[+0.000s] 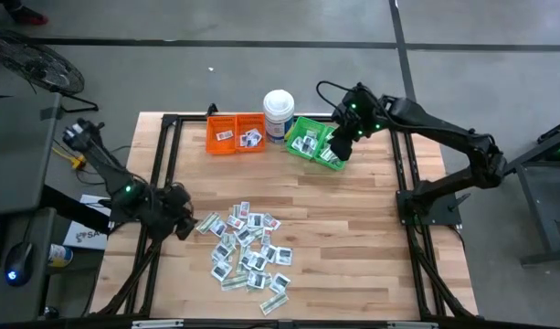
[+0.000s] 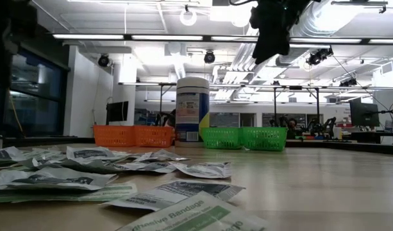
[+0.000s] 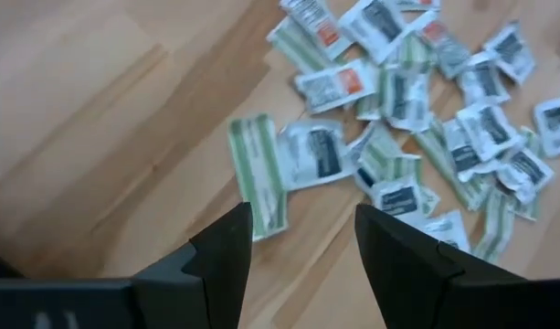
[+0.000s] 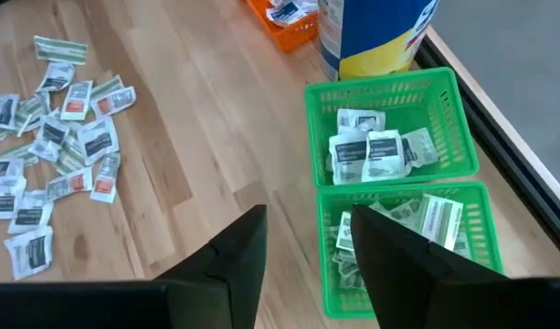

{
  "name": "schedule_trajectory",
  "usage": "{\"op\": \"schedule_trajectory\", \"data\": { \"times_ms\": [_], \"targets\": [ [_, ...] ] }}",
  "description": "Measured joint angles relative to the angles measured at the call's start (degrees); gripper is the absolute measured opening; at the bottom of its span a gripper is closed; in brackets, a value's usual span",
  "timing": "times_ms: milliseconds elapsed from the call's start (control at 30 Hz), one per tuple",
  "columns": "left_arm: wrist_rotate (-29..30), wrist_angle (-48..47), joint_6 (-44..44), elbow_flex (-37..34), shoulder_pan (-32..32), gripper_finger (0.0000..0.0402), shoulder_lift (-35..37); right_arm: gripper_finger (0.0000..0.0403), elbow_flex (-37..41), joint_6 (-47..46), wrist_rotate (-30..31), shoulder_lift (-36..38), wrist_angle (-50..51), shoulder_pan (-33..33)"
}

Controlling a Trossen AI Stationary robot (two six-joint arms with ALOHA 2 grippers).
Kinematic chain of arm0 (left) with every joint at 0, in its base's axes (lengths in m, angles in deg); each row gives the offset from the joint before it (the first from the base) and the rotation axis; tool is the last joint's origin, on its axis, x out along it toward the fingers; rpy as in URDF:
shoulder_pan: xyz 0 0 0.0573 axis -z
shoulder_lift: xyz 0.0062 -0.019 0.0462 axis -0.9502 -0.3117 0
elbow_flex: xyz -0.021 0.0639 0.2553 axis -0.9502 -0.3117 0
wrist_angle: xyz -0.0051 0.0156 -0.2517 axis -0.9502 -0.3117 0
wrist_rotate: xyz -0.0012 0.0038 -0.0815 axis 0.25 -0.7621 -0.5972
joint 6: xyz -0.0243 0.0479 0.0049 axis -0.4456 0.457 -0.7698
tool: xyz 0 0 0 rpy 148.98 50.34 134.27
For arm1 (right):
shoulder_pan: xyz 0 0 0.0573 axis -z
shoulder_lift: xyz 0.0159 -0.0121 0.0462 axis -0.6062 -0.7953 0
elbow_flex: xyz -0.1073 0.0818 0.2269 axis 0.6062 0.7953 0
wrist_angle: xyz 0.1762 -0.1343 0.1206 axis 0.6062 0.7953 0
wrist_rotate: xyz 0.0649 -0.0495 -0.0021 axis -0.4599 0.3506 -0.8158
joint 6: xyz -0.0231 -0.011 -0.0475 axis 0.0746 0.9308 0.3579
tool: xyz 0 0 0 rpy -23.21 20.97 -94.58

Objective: Pick & Place First Aid Supplies
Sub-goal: Put the green bandage pack into the right green bin

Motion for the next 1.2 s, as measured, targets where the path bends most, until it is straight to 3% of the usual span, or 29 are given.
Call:
{"op": "schedule_trajectory", "data": {
  "times_ms": [133, 367, 833, 933, 1200],
  "targets": [
    [2.89, 1.73, -12.56, -3.85, 7.73, 0.0192, -0.02, 0.0154, 0.00, -1.09, 1.31, -0.02, -0.32, -1.14],
    [10.31, 15.06, -12.40, -10.50, 10.08, 0.0192, -0.92, 0.0154, 0.00, -1.84, 2.65, -0.02, -1.72, -2.73],
    [52.16, 51.56, -4.99, -27.05, 21.36, 0.0192, -1.12, 0.0154, 0.00, -1.22, 3.00, -0.02, -2.64, -3.05],
    [52.04, 52.34, -4.59, -27.86, 21.95, 0.0192, -1.16, 0.0154, 0.00, -1.16, 2.92, -0.02, -2.64, -3.05],
    [42.11, 51.34, -5.53, -27.84, 21.80, 0.0192, -1.14, 0.0154, 0.00, -1.07, 2.76, -0.02, -2.64, -3.05]
  ]
}}
